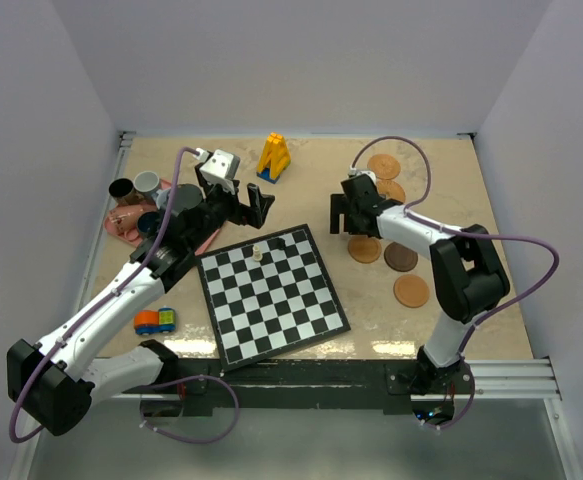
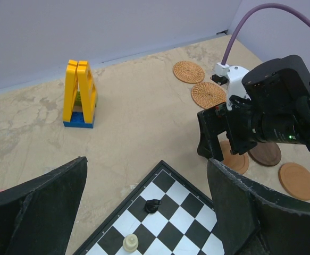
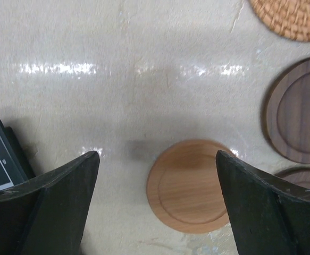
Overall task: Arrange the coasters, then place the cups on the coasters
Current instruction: Move the coaster to the center of the board.
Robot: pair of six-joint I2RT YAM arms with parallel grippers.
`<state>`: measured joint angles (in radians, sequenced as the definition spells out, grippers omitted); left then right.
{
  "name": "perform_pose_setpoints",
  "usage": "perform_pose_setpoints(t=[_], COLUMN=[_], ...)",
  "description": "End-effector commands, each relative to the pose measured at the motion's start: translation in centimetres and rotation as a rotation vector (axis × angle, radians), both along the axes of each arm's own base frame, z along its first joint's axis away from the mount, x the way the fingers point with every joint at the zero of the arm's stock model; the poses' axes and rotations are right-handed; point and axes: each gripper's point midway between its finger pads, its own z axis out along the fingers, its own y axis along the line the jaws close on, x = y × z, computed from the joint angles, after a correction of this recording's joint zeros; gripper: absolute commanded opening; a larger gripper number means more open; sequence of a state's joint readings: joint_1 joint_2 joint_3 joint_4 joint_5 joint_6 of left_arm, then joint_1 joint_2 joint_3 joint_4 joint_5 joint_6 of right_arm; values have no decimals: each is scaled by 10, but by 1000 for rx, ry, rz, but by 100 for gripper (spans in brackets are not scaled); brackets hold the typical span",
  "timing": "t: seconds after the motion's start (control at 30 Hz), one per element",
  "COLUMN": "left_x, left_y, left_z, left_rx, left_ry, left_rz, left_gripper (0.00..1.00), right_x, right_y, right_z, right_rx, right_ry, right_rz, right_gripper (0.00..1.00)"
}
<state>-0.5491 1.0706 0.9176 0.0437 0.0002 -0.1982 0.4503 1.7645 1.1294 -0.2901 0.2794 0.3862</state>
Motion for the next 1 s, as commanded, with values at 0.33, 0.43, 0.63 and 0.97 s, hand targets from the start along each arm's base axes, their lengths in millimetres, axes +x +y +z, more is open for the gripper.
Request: perform_pose_setpoints(t=[0.33,0.43,0.63,0.97], left_x=[-3,-4,-7,-10], left_y=[4,5,5,2], left_z=[20,22,27,29], left_rx=[-27,-33,-46,-65], left_ry=[-61,-66,-75,-75], left_rz=[1,0,-4,-22], left_gripper=[99,99,99,98], right_x=[17,-7,-61,-101], right_y=[-16,-23,-37,-22], right_z=[-15,-25,-33,20], right_rx=[21,34,80,173], right_ry=[0,48,116,65], right_rz=[-18,-53,-138,-116], right_gripper=[71,71,70,75])
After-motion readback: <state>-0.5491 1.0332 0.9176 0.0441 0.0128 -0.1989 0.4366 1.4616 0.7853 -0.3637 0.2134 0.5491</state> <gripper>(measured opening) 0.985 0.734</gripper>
